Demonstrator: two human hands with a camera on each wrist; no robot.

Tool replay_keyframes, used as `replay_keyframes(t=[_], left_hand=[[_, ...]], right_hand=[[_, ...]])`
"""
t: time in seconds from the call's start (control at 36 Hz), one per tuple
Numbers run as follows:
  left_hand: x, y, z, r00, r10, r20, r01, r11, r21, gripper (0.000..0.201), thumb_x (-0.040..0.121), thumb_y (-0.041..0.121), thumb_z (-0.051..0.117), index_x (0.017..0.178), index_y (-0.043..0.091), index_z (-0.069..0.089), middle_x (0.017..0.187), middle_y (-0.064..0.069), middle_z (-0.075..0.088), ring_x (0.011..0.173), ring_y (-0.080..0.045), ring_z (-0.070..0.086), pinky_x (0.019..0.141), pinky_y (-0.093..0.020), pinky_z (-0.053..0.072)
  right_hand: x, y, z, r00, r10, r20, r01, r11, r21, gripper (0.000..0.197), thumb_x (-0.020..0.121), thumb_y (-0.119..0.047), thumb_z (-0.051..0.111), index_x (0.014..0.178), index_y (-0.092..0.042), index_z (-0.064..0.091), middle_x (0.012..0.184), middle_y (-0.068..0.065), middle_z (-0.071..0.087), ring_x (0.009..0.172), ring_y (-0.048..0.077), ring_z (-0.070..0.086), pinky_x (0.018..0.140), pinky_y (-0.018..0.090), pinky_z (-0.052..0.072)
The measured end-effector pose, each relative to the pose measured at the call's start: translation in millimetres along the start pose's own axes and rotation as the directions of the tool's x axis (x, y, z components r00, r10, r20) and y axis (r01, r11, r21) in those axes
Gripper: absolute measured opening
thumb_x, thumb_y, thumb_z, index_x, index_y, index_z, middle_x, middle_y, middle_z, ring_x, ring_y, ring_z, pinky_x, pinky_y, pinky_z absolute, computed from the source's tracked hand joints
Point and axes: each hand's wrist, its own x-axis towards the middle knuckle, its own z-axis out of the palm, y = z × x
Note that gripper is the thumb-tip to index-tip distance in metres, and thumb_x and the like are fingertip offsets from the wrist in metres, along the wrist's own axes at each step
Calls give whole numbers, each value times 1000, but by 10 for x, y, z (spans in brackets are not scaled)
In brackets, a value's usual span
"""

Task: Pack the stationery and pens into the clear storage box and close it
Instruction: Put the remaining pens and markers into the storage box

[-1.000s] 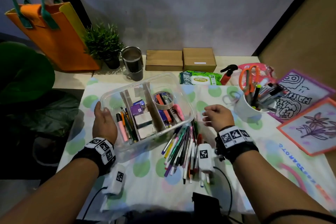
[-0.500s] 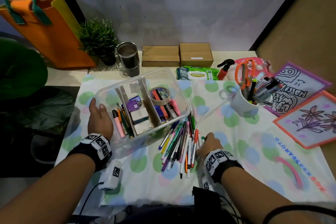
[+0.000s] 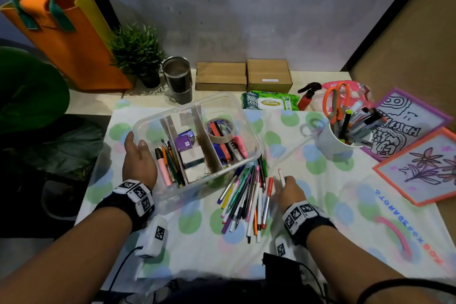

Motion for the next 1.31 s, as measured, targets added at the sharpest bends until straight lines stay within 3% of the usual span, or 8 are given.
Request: replay_keyframes(t=[0.11, 0.33, 0.61, 0.69, 0.81, 0.89, 1.19, 1.31], left_hand=[[-4, 2, -3, 1000, 4, 6, -4, 1000, -4, 49, 101, 38, 22, 148, 26, 18, 141, -16, 49, 124, -36, 51, 109, -44, 37], [-3, -4, 2, 1000, 0, 8, 0, 1000, -18, 49, 101, 38, 23, 149, 27, 18, 142, -16, 48, 126, -35, 50, 110, -43, 36], [6, -5, 4, 1000, -16, 16, 17, 998, -59, 48, 101, 37, 23, 148, 28, 18, 142, -15, 49, 125, -34, 51, 109, -42, 37], [-5, -16, -3, 1000, -18, 16, 19, 997, -72, 48, 101, 38, 23, 148, 29, 18, 141, -15, 49, 124, -34, 51, 108, -42, 38], [-2, 5, -11, 998, -45, 34, 48, 995, -93, 47, 101, 39, 23, 148, 32, 18, 143, -15, 48, 126, -34, 50, 107, -41, 37], [-6, 12, -15, 998, -45, 36, 48, 994, -97, 47, 101, 39, 23, 148, 32, 18, 143, -15, 47, 127, -34, 49, 107, -41, 37], [11, -36, -18, 999, -26, 33, 29, 993, -117, 47, 101, 39, 23, 147, 31, 21, 143, -14, 48, 128, -32, 49, 109, -39, 36], [-2, -19, -15, 999, -24, 38, 29, 992, -125, 46, 102, 38, 22, 147, 30, 21, 144, -14, 47, 130, -31, 47, 108, -37, 35]], right_hand=[[-38, -117, 76, 999, 18, 36, -17, 999, -44, 32, 88, -20, 62, 111, -4, 46, 87, 7, 53, 75, 25, 52, 65, 30, 43], [-49, -108, 46, 999, 23, 49, -14, 985, -174, 28, 83, -5, 58, 104, -6, 40, 87, 8, 50, 77, 25, 49, 66, 29, 40], [72, -108, -455, 994, 111, 15, -111, 957, 270, 24, 85, -22, 62, 72, -4, 55, 67, 11, 57, 58, 25, 52, 53, 27, 39], [50, -272, -617, 992, 93, 90, -128, 824, 552, 19, 77, -19, 62, 66, -4, 56, 49, 8, 52, 45, 23, 49, 51, 28, 43], [-51, -652, -730, 969, -79, 234, -172, 465, 868, 25, 94, -5, 46, 69, -8, 49, 39, 1, 50, 34, 13, 54, 42, 21, 51], [-210, -1023, -727, 934, -252, 255, -137, 405, 904, 21, 94, -3, 47, 75, -11, 51, 45, 1, 57, 40, 14, 61, 45, 26, 56], [-474, -1916, 21, 799, -397, 451, -89, 664, 742, 7, 90, -3, 56, 88, -9, 55, 70, 11, 64, 59, 22, 65, 60, 35, 55], [-556, -2103, 149, 778, -404, 482, -109, 669, 736, 20, 92, 7, 48, 76, -6, 50, 58, 11, 54, 43, 17, 57, 46, 26, 52]])
